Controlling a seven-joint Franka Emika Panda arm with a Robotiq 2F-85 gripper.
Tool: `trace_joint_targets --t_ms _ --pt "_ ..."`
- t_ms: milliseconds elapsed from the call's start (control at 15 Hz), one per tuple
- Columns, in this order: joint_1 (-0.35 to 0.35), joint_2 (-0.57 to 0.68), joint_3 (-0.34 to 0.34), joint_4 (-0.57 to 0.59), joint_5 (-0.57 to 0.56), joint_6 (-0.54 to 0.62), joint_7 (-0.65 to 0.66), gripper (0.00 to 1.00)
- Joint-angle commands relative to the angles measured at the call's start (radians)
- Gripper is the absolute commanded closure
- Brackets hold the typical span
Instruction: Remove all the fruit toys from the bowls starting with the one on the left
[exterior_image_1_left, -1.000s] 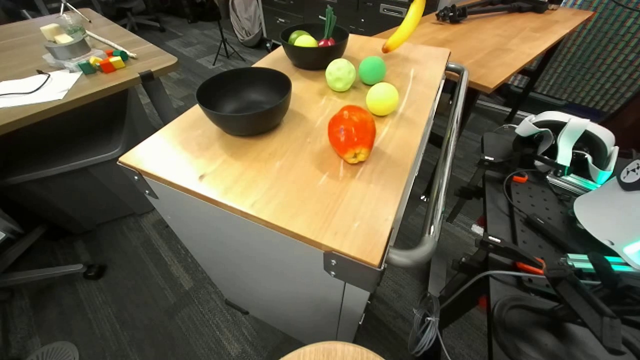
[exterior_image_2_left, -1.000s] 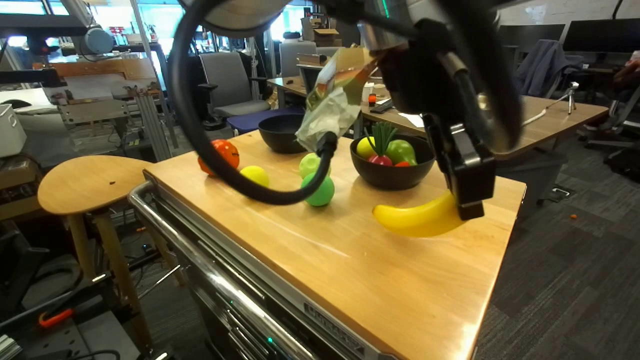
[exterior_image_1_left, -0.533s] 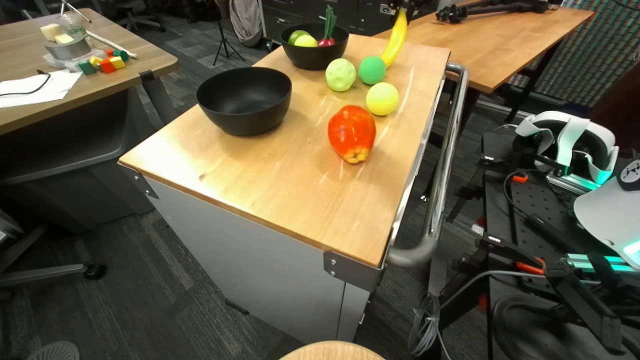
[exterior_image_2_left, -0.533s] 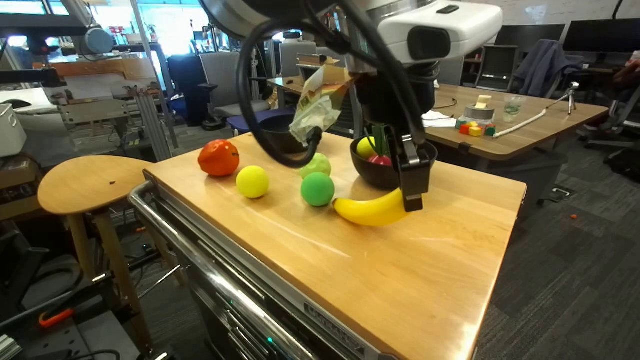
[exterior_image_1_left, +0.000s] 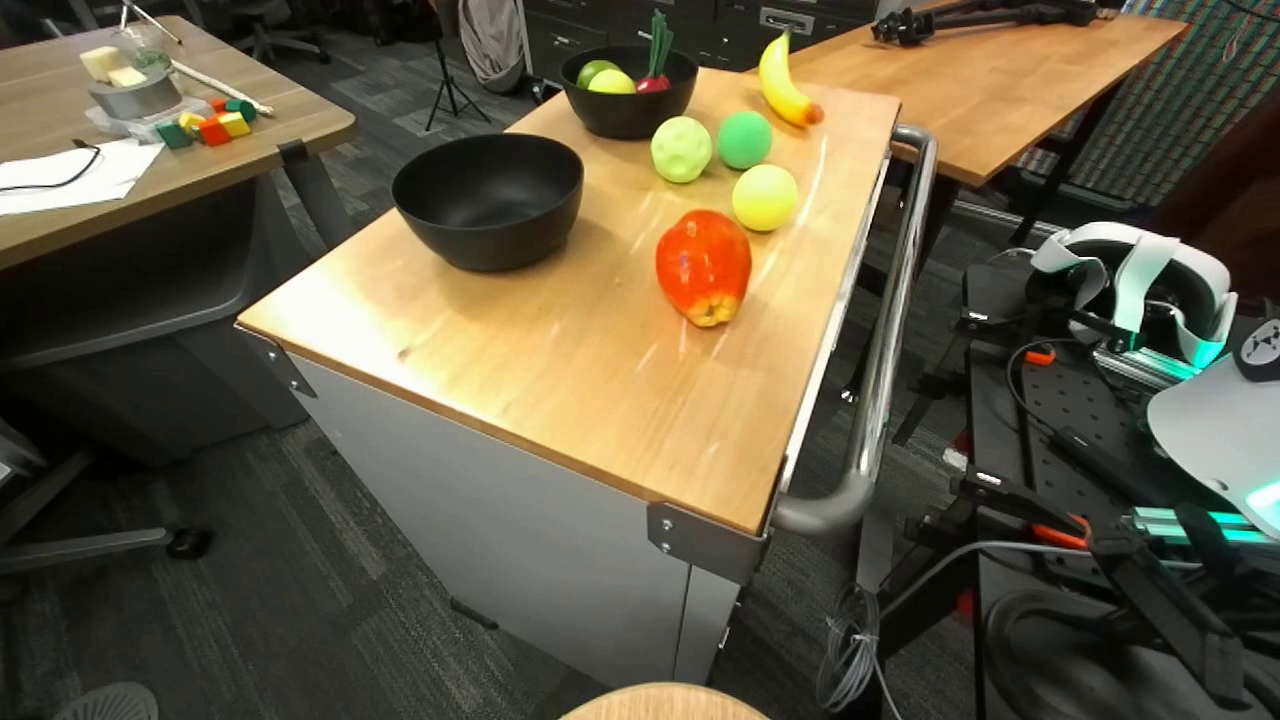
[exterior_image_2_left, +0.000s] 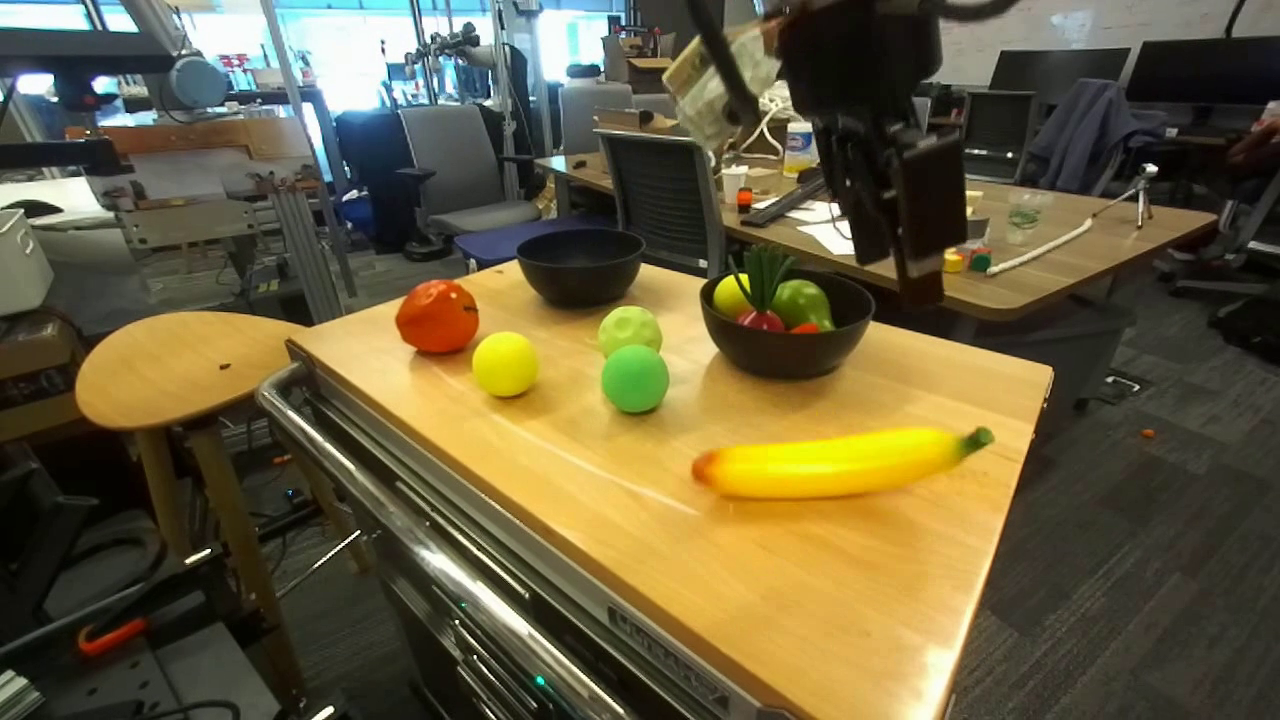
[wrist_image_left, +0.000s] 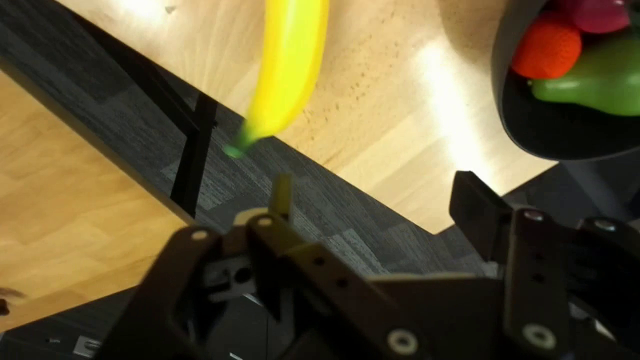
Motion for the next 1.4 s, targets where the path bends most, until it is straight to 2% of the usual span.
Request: trace_joint_targets --t_ms 0,267,333,467,667,1067,1333 --pt "0.028 -0.063 0.028 0.049 0.099 -0.041 -0.06 0.0" --pt "0.07 -0.024 0.085 0.132 0.315 -0.03 -0.044 0.0" --pt "0.053 -0.051 0.067 0.078 0.239 -0.019 -0.047 0.0" --pt "0.072 -0.039 0.084 0.099 0.287 -0.019 -0.043 0.0" --pt "0.083 -0.02 0.093 0.108 0.301 -0.026 -0.03 0.0" --pt "0.118 0.069 0.102 0.134 0.25 -0.017 0.007 0.0" --pt "0.144 0.118 0.086 0.138 0.169 -0.035 0.047 0.01"
